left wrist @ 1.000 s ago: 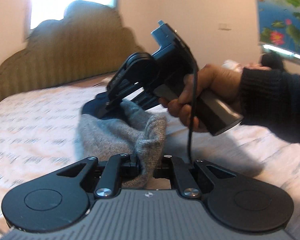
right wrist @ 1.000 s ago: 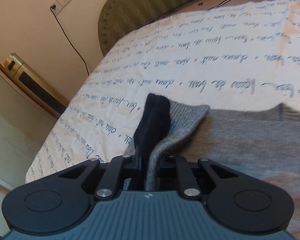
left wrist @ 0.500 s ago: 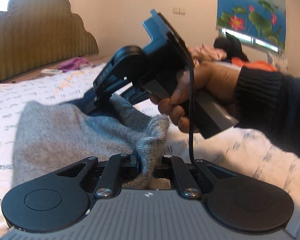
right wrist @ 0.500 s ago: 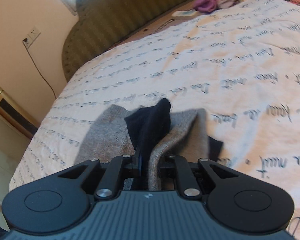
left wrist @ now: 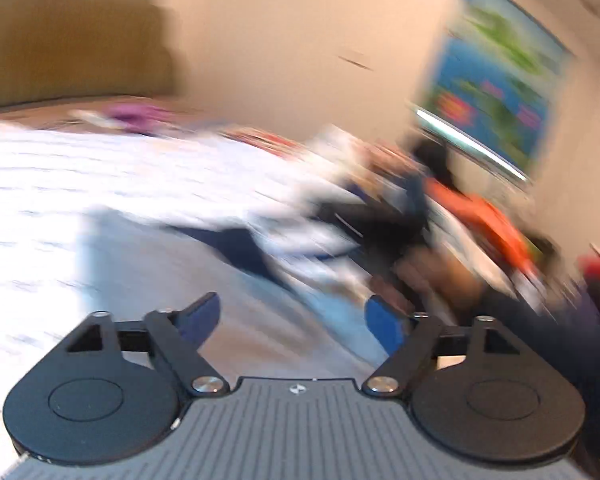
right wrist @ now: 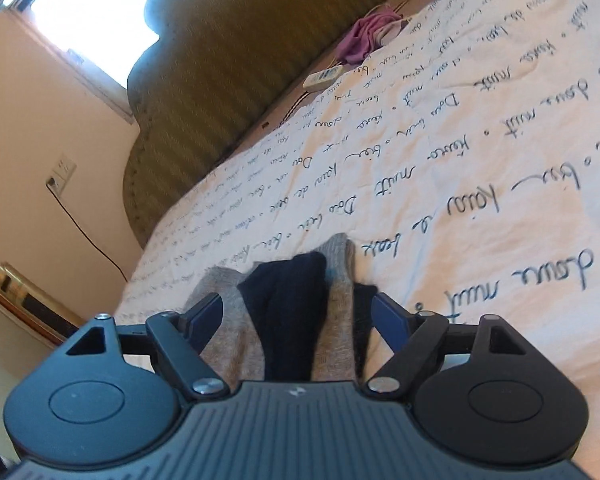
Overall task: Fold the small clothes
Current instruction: 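Fold the corner over with the left gripper while the right gripper grasps the navy sleeve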
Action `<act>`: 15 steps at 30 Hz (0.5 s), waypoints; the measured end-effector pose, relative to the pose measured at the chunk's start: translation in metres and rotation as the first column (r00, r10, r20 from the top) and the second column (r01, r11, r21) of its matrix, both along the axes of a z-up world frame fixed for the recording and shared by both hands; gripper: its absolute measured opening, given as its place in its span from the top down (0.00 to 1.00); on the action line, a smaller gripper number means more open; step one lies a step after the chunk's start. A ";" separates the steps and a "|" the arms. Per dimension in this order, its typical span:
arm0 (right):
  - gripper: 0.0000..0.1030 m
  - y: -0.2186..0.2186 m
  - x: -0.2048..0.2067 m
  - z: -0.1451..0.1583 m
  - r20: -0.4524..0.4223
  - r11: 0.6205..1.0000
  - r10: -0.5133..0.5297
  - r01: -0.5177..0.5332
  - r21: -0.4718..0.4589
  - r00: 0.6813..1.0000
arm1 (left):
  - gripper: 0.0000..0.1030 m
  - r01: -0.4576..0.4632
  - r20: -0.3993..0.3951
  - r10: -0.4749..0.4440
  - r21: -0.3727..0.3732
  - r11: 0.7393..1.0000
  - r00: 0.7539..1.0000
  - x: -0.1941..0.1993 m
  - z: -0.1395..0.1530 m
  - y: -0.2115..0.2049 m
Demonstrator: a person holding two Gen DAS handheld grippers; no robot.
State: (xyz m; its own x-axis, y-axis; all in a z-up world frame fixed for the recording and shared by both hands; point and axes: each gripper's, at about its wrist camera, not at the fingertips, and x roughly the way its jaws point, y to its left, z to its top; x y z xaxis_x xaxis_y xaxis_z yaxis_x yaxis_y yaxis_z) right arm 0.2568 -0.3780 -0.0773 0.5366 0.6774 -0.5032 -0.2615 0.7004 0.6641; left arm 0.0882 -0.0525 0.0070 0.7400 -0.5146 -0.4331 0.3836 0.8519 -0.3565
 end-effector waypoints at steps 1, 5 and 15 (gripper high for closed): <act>0.20 0.003 0.005 -0.004 -0.022 1.000 0.000 0.000 -0.009 1.000 | 0.14 -0.071 -0.056 0.070 -0.031 0.997 0.996 0.023 -0.002 0.013; 0.20 0.018 0.017 -0.021 -0.076 0.999 0.037 -0.037 -0.006 0.996 | 0.19 -0.224 -0.357 0.139 -0.208 0.952 0.924 0.116 -0.050 0.059; 0.74 0.043 0.023 -0.034 -0.057 0.994 0.104 -0.102 0.041 0.993 | 0.66 -0.236 -0.437 0.130 -0.196 0.952 0.890 0.173 -0.091 0.054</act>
